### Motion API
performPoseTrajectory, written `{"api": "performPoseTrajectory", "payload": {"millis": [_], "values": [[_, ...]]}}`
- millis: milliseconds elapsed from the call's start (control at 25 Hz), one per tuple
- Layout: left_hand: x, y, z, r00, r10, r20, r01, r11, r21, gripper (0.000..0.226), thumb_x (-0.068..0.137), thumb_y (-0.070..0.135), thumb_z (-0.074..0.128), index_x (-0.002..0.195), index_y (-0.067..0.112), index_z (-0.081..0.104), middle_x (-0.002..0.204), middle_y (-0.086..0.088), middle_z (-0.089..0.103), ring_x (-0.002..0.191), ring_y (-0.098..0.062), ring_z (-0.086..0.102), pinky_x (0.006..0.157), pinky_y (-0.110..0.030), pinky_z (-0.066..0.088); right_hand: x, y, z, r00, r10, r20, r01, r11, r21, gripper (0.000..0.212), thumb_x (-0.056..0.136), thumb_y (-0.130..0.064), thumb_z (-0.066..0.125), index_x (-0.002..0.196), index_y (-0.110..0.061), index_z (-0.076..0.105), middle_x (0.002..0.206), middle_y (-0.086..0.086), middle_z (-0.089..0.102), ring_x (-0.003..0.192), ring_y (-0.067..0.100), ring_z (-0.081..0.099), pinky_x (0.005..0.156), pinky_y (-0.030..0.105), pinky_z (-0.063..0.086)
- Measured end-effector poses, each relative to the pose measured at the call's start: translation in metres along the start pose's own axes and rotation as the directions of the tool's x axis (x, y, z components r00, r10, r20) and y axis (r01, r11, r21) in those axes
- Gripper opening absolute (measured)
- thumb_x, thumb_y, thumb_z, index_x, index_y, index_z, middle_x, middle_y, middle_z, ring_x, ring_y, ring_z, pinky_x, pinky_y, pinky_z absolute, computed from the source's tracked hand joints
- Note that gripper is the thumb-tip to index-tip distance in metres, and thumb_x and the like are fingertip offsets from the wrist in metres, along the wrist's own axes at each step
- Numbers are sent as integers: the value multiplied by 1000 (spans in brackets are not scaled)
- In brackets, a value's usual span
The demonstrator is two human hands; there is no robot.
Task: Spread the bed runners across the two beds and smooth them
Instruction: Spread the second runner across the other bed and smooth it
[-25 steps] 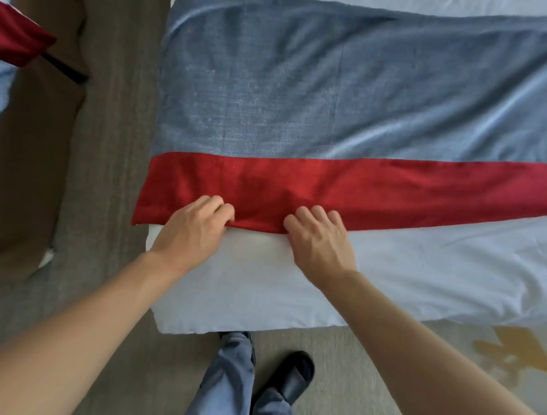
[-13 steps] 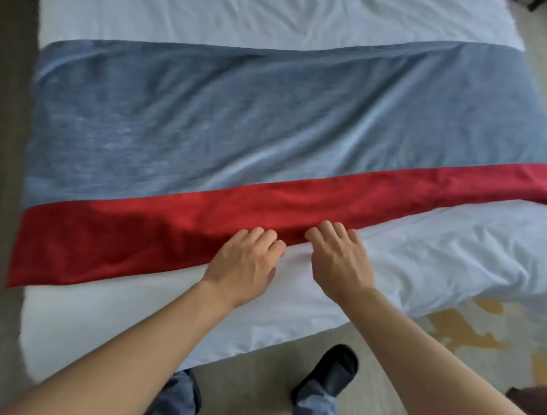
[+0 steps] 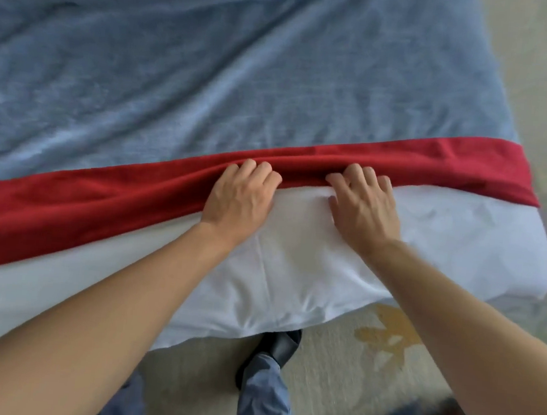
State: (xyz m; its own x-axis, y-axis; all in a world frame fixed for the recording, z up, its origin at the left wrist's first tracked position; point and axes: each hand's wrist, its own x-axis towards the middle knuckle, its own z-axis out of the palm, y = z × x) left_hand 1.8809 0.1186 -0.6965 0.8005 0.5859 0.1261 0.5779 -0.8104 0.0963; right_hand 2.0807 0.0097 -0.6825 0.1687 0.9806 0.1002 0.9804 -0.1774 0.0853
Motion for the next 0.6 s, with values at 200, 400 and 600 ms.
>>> {"api": "performPoseTrajectory", "payload": {"millis": [200, 400, 600], "values": [[28, 14, 3, 999, 8, -32, -8, 1000, -3, 10, 79, 10, 67, 75, 16, 60, 71, -3, 56, 71, -28, 55, 63, -40, 41, 15, 23, 11, 998, -33, -62, 37, 997, 64, 7, 88, -13, 63, 82, -17, 62, 85, 6, 54, 80, 31, 50, 68, 43, 34], [-7, 48, -14, 994, 100, 45, -95, 990, -102, 15, 77, 11, 67, 75, 19, 55, 72, -2, 52, 71, -27, 52, 64, -41, 39, -36, 27, -3, 995, -95, -30, 98, 984, 152, 11, 87, -12, 64, 81, -18, 57, 81, 3, 51, 76, 30, 48, 67, 44, 35], [26, 82, -9, 993, 89, 78, -79, 990, -119, 15, 74, 11, 68, 76, 19, 55, 71, -1, 52, 71, -27, 53, 64, -40, 41, -42, 35, -5, 998, -67, -9, 68, 974, 218, 12, 86, -11, 61, 79, -18, 54, 79, 3, 50, 74, 29, 48, 67, 43, 39]]}}
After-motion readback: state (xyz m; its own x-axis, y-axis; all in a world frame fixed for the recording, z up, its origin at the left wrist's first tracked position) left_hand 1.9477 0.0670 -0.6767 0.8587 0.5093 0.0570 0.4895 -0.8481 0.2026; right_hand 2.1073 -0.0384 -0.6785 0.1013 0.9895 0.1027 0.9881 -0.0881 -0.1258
